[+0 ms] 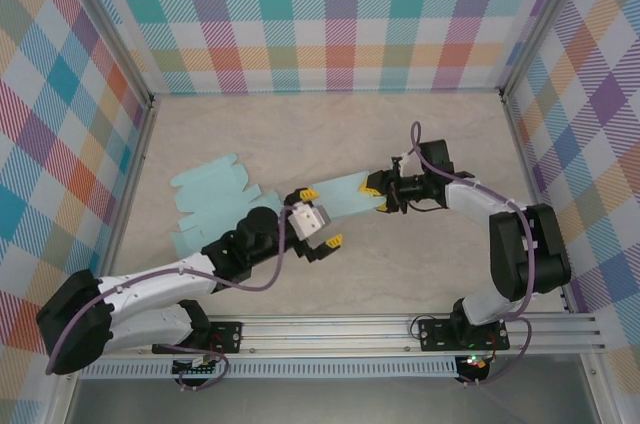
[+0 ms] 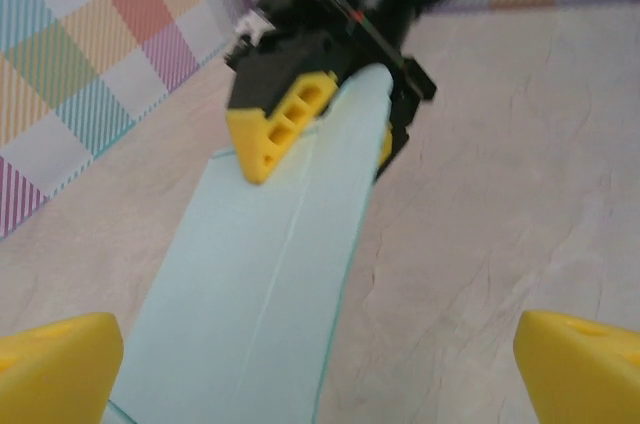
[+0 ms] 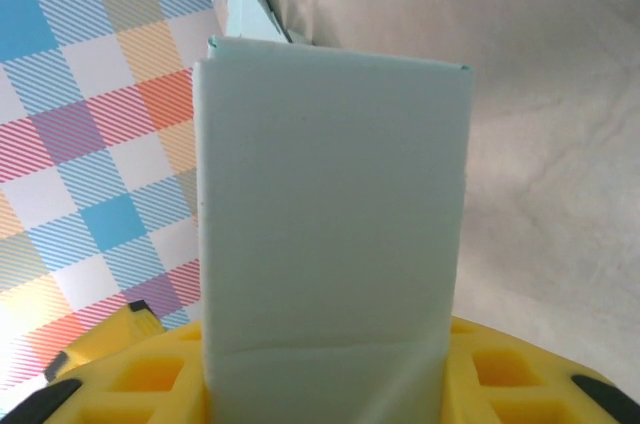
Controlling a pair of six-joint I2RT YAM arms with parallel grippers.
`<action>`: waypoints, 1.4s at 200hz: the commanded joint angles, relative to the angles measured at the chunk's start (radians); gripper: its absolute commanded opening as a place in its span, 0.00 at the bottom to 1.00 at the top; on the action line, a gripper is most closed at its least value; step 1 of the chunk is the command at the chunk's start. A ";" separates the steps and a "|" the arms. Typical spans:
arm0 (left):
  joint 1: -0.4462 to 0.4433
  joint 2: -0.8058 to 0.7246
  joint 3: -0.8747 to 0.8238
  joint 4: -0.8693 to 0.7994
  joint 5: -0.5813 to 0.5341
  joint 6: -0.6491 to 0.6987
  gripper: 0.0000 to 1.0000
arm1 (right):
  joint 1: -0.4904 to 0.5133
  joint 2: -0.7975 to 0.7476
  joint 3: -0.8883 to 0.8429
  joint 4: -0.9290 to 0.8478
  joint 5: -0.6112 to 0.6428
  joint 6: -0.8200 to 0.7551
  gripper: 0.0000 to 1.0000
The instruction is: Fold the paper box
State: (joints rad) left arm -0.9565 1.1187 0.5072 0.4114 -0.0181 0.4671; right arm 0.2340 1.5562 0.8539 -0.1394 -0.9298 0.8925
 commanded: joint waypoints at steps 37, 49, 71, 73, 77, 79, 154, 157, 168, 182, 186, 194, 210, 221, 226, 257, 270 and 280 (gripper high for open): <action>-0.066 0.200 0.114 -0.035 -0.320 0.249 1.00 | -0.008 -0.039 -0.065 -0.108 -0.064 0.004 0.34; -0.073 0.231 0.131 -0.039 -0.343 0.270 1.00 | -0.009 -0.043 -0.070 -0.116 -0.064 -0.001 0.34; -0.090 0.280 0.153 -0.063 -0.381 0.313 1.00 | -0.008 -0.043 -0.078 -0.119 -0.070 -0.001 0.34; -0.091 0.284 0.156 -0.066 -0.384 0.315 1.00 | -0.009 -0.044 -0.077 -0.120 -0.070 -0.002 0.34; -0.095 0.291 0.160 -0.074 -0.393 0.320 1.00 | -0.009 -0.044 -0.077 -0.121 -0.069 -0.001 0.34; -0.097 0.296 0.162 -0.077 -0.398 0.324 1.00 | -0.009 -0.044 -0.077 -0.122 -0.070 -0.002 0.34; -0.119 0.351 0.192 -0.123 -0.449 0.361 0.92 | -0.009 -0.024 -0.071 -0.140 -0.076 -0.015 0.35; -0.118 0.351 0.192 -0.130 -0.445 0.362 0.92 | -0.009 -0.024 -0.070 -0.141 -0.076 -0.016 0.35; -0.119 0.339 0.191 -0.167 -0.420 0.360 0.96 | -0.008 -0.022 -0.070 -0.141 -0.074 -0.017 0.35; -0.125 0.301 0.178 -0.204 -0.371 0.361 1.00 | -0.008 -0.019 -0.070 -0.142 -0.073 -0.017 0.34; -0.125 0.287 0.169 -0.206 -0.354 0.360 1.00 | -0.008 -0.019 -0.068 -0.140 -0.074 -0.016 0.34; -0.125 0.252 0.153 -0.205 -0.327 0.349 1.00 | -0.008 -0.019 -0.067 -0.140 -0.073 -0.017 0.34; -0.126 0.190 0.120 -0.189 -0.286 0.333 1.00 | -0.009 -0.021 -0.068 -0.142 -0.069 -0.015 0.34; -0.125 0.168 0.110 -0.179 -0.295 0.326 1.00 | -0.009 -0.022 -0.066 -0.142 -0.070 -0.012 0.35; -0.125 0.167 0.108 -0.173 -0.313 0.327 1.00 | -0.009 -0.023 -0.067 -0.142 -0.069 -0.011 0.35; -0.125 0.233 0.131 -0.185 -0.383 0.358 1.00 | -0.009 -0.030 -0.061 -0.152 -0.072 -0.009 0.34; -0.125 0.267 0.143 -0.192 -0.387 0.364 1.00 | -0.008 -0.035 -0.060 -0.157 -0.071 -0.009 0.34; -0.126 0.291 0.150 -0.191 -0.390 0.367 1.00 | -0.009 -0.039 -0.058 -0.160 -0.071 -0.010 0.35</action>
State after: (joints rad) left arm -1.0775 1.3537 0.6315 0.2371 -0.3805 0.8139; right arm 0.2230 1.5471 0.7864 -0.2672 -0.9630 0.8829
